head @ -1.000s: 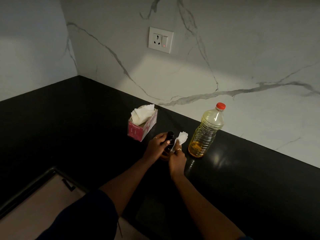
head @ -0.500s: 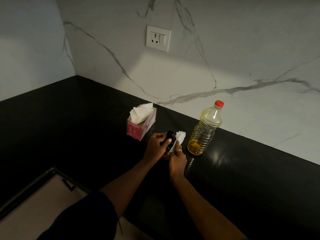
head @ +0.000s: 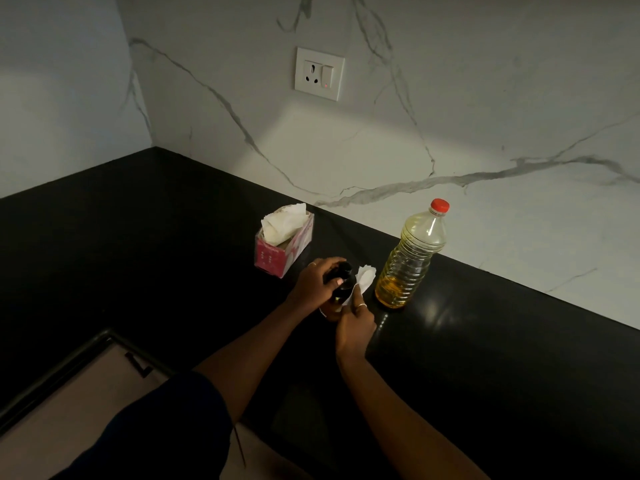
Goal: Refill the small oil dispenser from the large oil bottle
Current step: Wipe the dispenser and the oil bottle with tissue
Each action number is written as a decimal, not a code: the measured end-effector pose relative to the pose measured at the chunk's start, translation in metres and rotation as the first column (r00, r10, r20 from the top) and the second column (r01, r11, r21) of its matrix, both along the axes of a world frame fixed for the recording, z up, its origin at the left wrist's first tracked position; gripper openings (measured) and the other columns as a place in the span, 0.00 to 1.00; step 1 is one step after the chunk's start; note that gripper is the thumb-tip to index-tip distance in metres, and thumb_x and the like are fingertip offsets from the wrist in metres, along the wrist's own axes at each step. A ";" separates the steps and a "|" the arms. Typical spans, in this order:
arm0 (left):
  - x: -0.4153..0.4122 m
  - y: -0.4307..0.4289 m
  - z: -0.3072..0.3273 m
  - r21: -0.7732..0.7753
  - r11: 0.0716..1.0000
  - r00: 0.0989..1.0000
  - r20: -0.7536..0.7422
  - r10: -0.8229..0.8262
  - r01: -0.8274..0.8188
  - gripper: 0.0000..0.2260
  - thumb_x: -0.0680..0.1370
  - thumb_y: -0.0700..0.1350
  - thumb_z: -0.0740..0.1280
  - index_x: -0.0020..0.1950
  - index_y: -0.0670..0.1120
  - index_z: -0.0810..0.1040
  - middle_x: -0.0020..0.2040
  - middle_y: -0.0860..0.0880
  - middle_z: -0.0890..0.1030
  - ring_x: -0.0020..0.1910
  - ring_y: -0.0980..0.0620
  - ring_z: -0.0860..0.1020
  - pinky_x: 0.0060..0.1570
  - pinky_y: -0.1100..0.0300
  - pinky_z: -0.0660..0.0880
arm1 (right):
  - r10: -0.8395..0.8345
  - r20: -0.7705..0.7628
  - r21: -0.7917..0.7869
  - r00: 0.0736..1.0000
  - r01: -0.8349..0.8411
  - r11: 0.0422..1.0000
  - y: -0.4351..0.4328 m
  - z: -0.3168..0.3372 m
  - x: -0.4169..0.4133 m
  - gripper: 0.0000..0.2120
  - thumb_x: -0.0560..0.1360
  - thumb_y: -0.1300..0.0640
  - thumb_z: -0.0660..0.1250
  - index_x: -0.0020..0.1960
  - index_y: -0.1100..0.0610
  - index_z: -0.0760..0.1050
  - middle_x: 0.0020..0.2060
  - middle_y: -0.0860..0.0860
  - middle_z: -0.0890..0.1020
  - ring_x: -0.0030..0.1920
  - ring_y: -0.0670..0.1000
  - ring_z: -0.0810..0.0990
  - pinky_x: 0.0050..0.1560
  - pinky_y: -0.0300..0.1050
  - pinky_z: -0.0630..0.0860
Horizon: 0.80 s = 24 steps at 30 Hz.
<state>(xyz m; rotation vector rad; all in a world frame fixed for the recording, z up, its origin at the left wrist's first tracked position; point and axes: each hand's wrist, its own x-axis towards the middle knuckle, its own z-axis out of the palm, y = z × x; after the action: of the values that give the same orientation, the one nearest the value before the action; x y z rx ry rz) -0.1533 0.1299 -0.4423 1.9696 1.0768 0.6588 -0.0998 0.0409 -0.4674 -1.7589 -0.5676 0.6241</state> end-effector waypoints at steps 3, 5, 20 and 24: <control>0.001 0.003 0.003 0.033 0.999 0.993 -0.119 0.009 -0.005 0.18 0.77 0.43 0.65 0.67 0.47 0.71 0.65 0.44 0.68 0.65 0.47 0.69 0.63 0.59 0.68 | 0.028 -0.055 0.014 0.998 -0.027 1.000 0.003 0.005 0.006 0.26 0.77 0.68 0.54 0.73 0.53 0.60 0.54 0.52 0.79 0.51 0.50 0.80 0.56 0.48 0.77; 0.003 0.003 0.005 0.017 0.999 0.992 -0.123 0.030 -0.028 0.18 0.77 0.43 0.65 0.66 0.45 0.71 0.65 0.43 0.67 0.65 0.47 0.69 0.64 0.57 0.68 | 0.076 -0.105 0.006 0.992 -0.076 0.997 0.006 0.009 0.011 0.28 0.76 0.69 0.54 0.74 0.54 0.58 0.53 0.50 0.77 0.45 0.47 0.78 0.50 0.44 0.77; 0.007 0.005 0.004 -0.017 0.993 0.991 -0.076 0.115 -0.116 0.19 0.74 0.44 0.68 0.64 0.49 0.71 0.63 0.45 0.72 0.64 0.47 0.71 0.60 0.57 0.70 | 0.012 -0.076 0.048 0.997 -0.008 0.999 0.008 0.012 0.001 0.26 0.80 0.63 0.55 0.75 0.52 0.53 0.67 0.55 0.72 0.63 0.47 0.72 0.64 0.41 0.67; 0.006 0.009 0.002 0.026 0.988 0.978 -0.142 0.156 -0.153 0.19 0.74 0.47 0.69 0.65 0.50 0.73 0.63 0.45 0.70 0.63 0.47 0.70 0.60 0.58 0.68 | 0.033 -0.074 -0.005 0.997 -0.033 0.999 0.013 0.013 0.005 0.29 0.79 0.65 0.54 0.76 0.53 0.47 0.69 0.57 0.70 0.68 0.55 0.70 0.65 0.47 0.66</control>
<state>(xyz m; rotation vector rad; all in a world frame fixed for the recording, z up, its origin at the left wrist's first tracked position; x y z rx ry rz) -0.1470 0.1390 -0.4407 1.9847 1.3270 0.6153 -0.0948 0.0538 -0.4548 -1.7282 -0.5450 0.7116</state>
